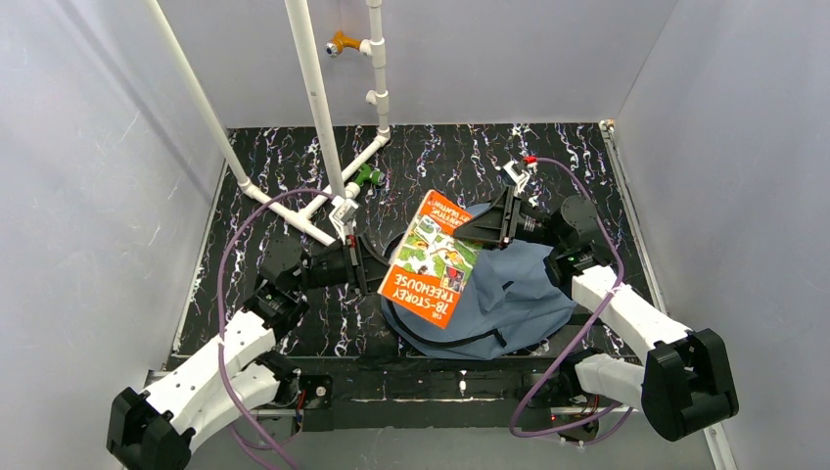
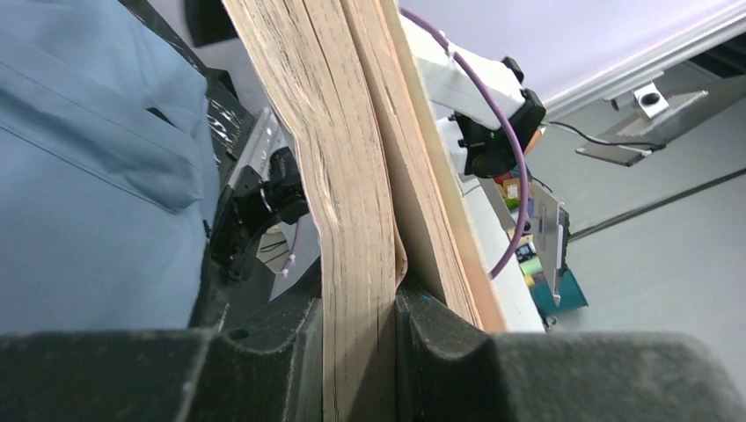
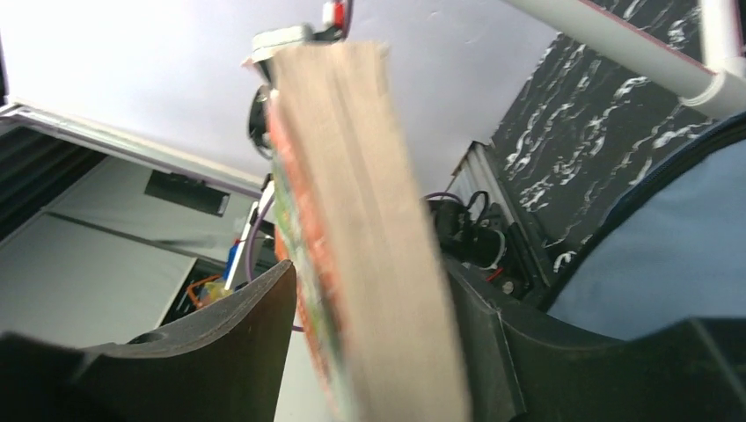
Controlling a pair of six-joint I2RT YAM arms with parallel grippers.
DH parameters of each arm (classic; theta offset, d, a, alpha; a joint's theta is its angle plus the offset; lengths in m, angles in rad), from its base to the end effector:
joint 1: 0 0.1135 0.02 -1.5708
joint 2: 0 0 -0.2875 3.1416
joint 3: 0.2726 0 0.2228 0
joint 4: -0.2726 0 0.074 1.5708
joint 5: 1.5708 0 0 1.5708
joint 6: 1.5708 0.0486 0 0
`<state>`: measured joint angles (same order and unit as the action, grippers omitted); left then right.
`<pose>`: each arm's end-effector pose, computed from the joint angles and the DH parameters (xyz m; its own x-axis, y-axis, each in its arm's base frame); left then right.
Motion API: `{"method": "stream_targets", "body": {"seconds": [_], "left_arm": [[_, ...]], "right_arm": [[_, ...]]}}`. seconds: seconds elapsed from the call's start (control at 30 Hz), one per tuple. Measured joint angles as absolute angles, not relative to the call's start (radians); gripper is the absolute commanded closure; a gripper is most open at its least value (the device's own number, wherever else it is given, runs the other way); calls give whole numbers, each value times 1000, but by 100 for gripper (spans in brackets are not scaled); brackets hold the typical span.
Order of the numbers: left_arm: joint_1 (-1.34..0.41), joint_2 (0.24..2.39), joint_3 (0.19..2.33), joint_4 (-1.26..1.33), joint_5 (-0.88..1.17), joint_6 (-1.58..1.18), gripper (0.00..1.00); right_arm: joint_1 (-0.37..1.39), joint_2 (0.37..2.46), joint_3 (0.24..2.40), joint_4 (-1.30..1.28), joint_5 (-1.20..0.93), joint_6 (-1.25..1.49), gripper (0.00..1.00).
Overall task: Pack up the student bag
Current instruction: Pick up the book from the center of the board.
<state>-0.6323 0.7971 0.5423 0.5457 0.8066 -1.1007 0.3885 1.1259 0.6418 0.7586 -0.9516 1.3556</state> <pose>0.0962 -0.1140 0.3540 -0.7572 -0.2100 -0.6185 0.6442 -0.0834 -0.7603 0.1817 0.1171 0.3539 -0.8699 0.2566 -0.4212 -0.4469 -0.0490 0.8932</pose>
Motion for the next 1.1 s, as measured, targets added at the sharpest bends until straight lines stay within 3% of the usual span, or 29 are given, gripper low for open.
{"method": "stream_targets", "body": {"seconds": [0.1,0.27,0.3,0.33,0.37,0.43,0.53,0.7,0.93,1.1], "left_arm": [[-568,823,557,550,858,-1108,100],[-532,860,579,569,911,-1122,99],[-532,861,583,573,915,-1124,86],[-532,861,585,577,916,-1128,65],[-532,860,585,579,917,-1129,53],[-525,860,585,580,908,-1132,37],[-511,839,575,580,854,-1153,22],[-486,723,488,589,699,-1205,3],[-481,501,329,572,438,-1290,2],[-481,531,338,593,410,-1304,2]], "right_arm": [[389,1125,638,830,-958,1402,37],[389,1124,638,895,-970,1438,73],[390,1124,638,897,-970,1440,85],[391,1124,638,906,-970,1449,96],[392,1125,638,911,-968,1452,99],[393,1125,638,914,-957,1452,99],[399,1126,624,912,-907,1457,99],[400,1170,520,1018,-772,1546,99],[403,1191,464,1035,-585,1602,99],[448,1202,467,1036,-489,1601,99]]}}
